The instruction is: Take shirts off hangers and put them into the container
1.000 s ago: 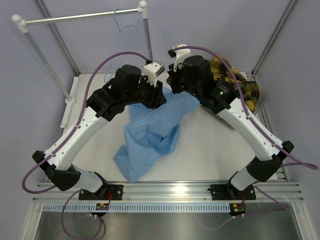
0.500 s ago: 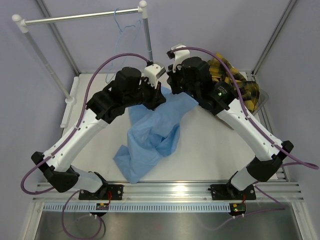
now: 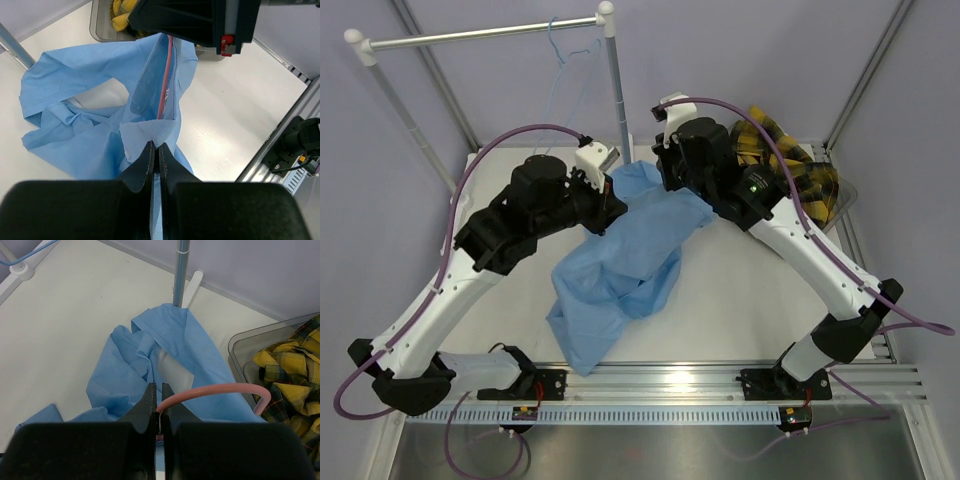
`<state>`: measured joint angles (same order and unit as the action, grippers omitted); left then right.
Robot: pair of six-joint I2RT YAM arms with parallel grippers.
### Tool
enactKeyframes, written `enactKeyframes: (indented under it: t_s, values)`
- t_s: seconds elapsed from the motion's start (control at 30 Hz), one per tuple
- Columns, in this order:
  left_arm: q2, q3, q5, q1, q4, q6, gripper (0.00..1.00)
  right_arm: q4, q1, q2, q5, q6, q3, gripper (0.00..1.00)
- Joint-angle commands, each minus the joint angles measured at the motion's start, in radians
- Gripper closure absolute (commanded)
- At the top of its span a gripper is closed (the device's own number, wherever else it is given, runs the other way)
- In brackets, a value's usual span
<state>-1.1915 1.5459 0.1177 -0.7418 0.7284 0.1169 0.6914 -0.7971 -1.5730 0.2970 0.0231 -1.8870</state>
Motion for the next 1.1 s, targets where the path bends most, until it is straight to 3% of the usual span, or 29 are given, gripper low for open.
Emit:
enactKeyframes:
  t_s: [0.0, 0.1, 0.3, 0.5, 0.93, 1.07]
  values:
    - [-0.013, 0.032, 0.054, 0.002, -0.018, 0.020, 1.00, 0.013, 0.012, -0.019, 0.045, -0.002, -0.040, 1.00]
    - [-0.005, 0.029, 0.048, 0.002, -0.018, 0.020, 1.00, 0.030, 0.012, -0.028, 0.089, 0.008, -0.035, 1.00]
    - [0.159, -0.159, -0.151, 0.007, -0.003, 0.007, 1.00, 0.079, 0.044, -0.018, 0.146, 0.052, -0.052, 1.00]
    - [0.326, -0.322, -0.205, 0.016, 0.032, 0.052, 1.00, 0.091, 0.108, 0.016, 0.113, 0.087, -0.070, 1.00]
    - [0.471, -0.501, -0.184, 0.016, 0.036, 0.161, 1.00, 0.129, 0.137, 0.021, 0.054, 0.205, -0.173, 1.00]
    - [0.458, -0.524, -0.133, 0.016, 0.022, 0.185, 1.00, 0.059, 0.136, 0.060, -0.057, 0.221, -0.127, 1.00]
